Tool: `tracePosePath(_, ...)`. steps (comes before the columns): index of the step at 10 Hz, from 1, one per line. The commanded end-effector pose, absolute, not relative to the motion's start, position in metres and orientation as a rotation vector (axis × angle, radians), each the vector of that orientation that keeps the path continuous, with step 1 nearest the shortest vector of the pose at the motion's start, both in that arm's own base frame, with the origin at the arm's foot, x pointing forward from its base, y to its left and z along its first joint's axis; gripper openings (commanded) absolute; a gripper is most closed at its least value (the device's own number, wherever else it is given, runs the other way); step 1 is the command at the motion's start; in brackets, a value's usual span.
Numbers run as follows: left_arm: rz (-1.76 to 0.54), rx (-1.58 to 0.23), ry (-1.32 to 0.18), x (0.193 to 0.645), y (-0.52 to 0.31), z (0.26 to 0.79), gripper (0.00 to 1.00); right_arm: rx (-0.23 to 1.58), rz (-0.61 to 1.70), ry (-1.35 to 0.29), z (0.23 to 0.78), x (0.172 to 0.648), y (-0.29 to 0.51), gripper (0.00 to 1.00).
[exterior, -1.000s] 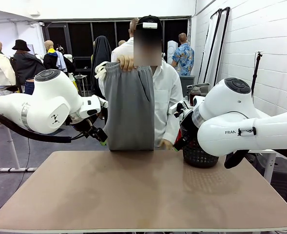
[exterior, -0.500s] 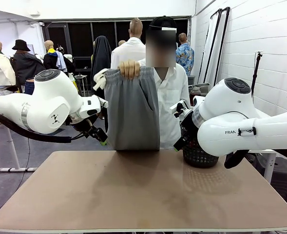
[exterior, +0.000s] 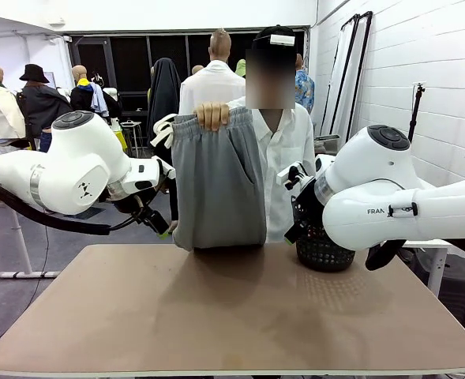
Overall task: Fold the training pants.
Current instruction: Grab both ends of the Training pants handed by a person.
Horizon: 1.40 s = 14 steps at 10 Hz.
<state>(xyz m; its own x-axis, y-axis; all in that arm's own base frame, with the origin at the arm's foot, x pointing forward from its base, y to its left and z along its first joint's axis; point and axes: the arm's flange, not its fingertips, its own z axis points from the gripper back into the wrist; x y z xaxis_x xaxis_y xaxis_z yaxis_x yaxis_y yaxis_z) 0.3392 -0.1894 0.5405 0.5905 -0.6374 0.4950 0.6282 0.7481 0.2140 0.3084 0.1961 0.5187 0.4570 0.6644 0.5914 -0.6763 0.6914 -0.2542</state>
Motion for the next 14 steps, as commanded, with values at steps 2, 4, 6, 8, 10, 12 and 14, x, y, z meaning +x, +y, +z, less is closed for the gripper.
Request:
tracePosePath(2,-0.783,0.005,-0.559,0.337,-0.185,0.544,1.0,0.018,0.861,-0.709,0.52,0.311,0.196,1.0)
tracePosePath(4,-0.758,0.018,-0.574,0.339,-0.187,0.541,1.0,0.012,0.841,-0.702,0.519,0.313,0.198,1.0)
tracePosePath(6,-0.758,0.018,-0.574,0.339,-0.187,0.541,1.0,0.018,0.836,-0.718,0.518,0.309,0.195,1.0)
tracePosePath(8,-0.764,0.019,-0.564,0.338,-0.188,0.54,1.0,0.018,0.835,-0.718,0.519,0.309,0.195,1.0)
tracePosePath(10,-0.941,0.085,-0.574,0.337,-0.178,0.549,1.0,-0.012,0.95,-0.749,0.527,0.317,0.187,1.0)
tracePosePath(12,-1.056,0.109,-0.585,0.335,-0.169,0.56,1.0,-0.004,1.039,-0.771,0.535,0.323,0.178,1.0)
tracePosePath(14,-1.197,0.097,-0.581,0.336,-0.162,0.568,1.0,0.019,1.132,-0.787,0.538,0.329,0.173,1.0)
